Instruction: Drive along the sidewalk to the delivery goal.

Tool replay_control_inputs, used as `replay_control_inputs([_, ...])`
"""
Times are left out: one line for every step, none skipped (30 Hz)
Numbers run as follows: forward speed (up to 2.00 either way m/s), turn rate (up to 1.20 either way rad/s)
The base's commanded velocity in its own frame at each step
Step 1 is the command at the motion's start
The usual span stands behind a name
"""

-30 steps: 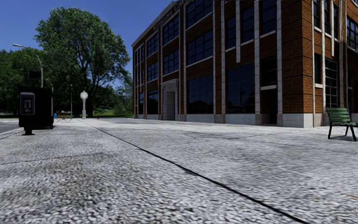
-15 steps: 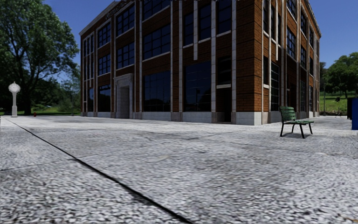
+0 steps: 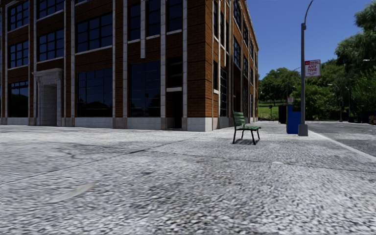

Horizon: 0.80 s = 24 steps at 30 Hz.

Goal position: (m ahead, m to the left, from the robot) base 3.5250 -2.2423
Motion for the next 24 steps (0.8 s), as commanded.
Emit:
replay_control_inputs([1.63,-0.77])
replay_control_inputs([1.63,-0.77])
replay_control_inputs([1.63,-0.77])
replay_control_inputs([1.63,-0.77])
replay_control_inputs([1.63,-0.77])
replay_control_inputs([1.63,-0.77])
replay_control_inputs([1.63,-0.77])
replay_control_inputs([1.63,-0.77])
replay_control_inputs([1.63,-0.77])
replay_control_inputs([1.63,-0.77])
replay_control_inputs([1.63,-0.77])
replay_control_inputs([1.63,-0.77])
replay_control_inputs([1.63,-0.77])
replay_control_inputs([1.64,-0.77])
replay_control_inputs([1.64,-0.77])
replay_control_inputs([1.64,-0.77])
replay_control_inputs([1.64,-0.77])
replay_control_inputs([1.64,-0.77])
replay_control_inputs([1.64,-0.77])
replay_control_inputs([1.64,-0.77])
replay_control_inputs([1.64,-0.77])
replay_control_inputs([1.64,-0.77])
replay_control_inputs([1.64,-0.77])
replay_control_inputs([1.64,-0.77])
